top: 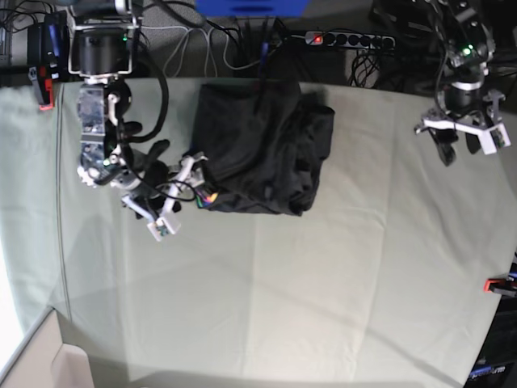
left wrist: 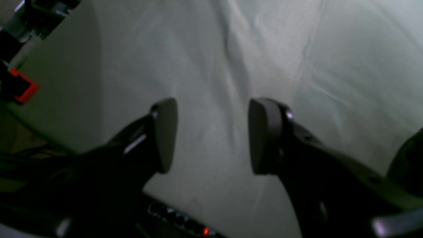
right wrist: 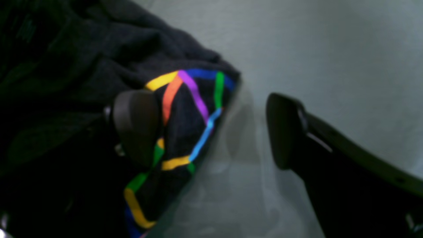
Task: Layout the t-shirt on the table in an organized manner, then fold the t-shirt properly
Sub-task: 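Release the folded end and pull the right gripper back, then lower the left gripper and grasp the shirt's side edge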
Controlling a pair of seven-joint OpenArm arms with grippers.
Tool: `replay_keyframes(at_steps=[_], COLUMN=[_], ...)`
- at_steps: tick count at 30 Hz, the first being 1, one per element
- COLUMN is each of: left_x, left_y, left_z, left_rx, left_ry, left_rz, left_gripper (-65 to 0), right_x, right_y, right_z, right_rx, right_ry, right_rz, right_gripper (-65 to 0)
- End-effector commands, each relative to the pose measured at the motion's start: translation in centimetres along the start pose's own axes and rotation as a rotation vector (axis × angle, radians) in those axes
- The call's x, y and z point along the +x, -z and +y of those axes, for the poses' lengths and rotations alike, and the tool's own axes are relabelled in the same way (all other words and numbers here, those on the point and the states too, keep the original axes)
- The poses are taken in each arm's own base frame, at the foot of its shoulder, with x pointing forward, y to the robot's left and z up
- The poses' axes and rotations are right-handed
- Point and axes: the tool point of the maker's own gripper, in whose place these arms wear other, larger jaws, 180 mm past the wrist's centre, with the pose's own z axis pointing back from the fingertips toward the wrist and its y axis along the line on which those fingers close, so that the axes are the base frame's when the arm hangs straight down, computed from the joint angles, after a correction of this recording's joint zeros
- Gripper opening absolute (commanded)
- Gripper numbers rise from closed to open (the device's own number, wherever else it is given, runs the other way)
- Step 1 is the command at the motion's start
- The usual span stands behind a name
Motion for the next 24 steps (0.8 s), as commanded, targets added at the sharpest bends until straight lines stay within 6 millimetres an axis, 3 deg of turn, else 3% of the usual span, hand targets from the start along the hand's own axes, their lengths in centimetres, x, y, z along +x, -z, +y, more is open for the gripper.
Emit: replay_keyframes(at_steps=[1, 6, 13, 19, 24], left_x=[1.3, 1.1, 1.9, -0.4, -2.2], left_y=[0.0, 0.3, -1.0, -1.8, -0.7], left_z=[-0.8, -4.4, -12.9, -19.5, -22.2], left_rx=[-0.026, -0.117, -0.336, -0.513, -0.571], left_ry=[0.004, 0.010, 0.026, 0.033, 0.034], left_rz=[-0.046, -0.043, -0.064, -0.007, 0.042], left_gripper=[-31.3, -31.3, -28.7, -9.6, -7.2], right_x=[1.7, 2.8, 7.2, 6.4, 4.8], right_y=[-0.4, -1.7, -5.9, -7.3, -7.4], right_z=[-0.7, -0.2, 2.0, 2.8, 2.8], right_rx=[-0.011, -0.026, -0.075, -0.085, -0.086], right_ry=[-0.015, -0.043, -0.145, -0.164, -0.164], right_rz=[-0.047, -0.092, -0.246, -0.249, -0.211], right_gripper=[-13.5, -13.4, -13.3, -13.3, -13.3])
